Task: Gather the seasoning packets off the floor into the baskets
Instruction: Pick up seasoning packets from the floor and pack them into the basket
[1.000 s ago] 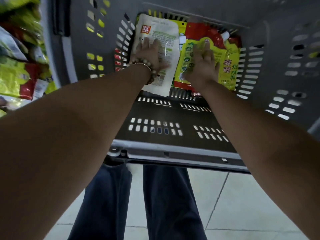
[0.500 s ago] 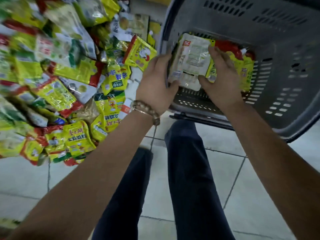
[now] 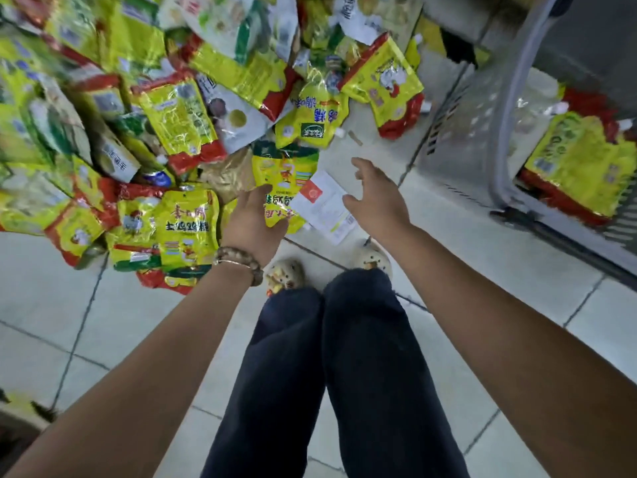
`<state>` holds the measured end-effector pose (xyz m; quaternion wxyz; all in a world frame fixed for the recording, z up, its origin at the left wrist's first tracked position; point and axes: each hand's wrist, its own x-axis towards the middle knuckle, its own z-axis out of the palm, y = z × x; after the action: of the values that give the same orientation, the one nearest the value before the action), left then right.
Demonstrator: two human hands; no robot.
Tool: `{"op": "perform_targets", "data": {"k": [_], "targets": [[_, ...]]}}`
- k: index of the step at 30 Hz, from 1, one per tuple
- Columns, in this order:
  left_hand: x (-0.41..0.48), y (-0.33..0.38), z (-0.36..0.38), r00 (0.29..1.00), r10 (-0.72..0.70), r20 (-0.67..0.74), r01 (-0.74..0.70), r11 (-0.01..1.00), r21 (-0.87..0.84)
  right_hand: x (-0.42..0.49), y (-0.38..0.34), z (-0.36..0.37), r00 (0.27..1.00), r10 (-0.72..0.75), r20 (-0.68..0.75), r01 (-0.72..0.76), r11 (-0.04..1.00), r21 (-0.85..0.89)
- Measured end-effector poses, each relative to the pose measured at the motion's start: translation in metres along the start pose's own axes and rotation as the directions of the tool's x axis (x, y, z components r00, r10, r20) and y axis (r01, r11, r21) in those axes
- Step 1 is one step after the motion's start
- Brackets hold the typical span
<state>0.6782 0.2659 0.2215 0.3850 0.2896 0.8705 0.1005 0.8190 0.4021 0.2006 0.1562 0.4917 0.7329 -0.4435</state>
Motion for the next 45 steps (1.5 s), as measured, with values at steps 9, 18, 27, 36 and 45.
{"op": "perform_targets", "data": {"k": [9, 18, 27, 36, 45], "targets": [[0.1, -0.076, 0.118, 1.0, -0.021, 0.012, 0.023, 0.988, -0.151, 0.129, 0.088, 0.139, 0.992, 0.101, 0.076, -0.07, 0.939, -0.337], [0.167, -0.094, 0.171, 0.99, 0.093, -0.108, -0.119, 0.957, -0.266, 0.167, 0.131, 0.175, 0.997, 0.015, -0.077, -0.047, 0.899, -0.436], [0.175, -0.098, 0.159, 0.98, 0.049, -0.195, -0.188, 0.572, -0.798, 0.178, 0.119, 0.119, 0.984, -0.028, -0.176, 0.11, 0.872, 0.476], [0.161, -0.101, 0.155, 0.985, -0.016, 0.171, 0.17, 0.201, -0.965, 0.171, 0.065, 0.151, 0.985, -0.167, 0.046, 0.103, 0.78, 0.617], [0.162, -0.109, 0.137, 0.991, -0.088, 0.098, 0.107, 0.109, -0.988, 0.18, 0.032, 0.144, 0.97, -0.232, 0.075, 0.158, 0.832, 0.532]]}}
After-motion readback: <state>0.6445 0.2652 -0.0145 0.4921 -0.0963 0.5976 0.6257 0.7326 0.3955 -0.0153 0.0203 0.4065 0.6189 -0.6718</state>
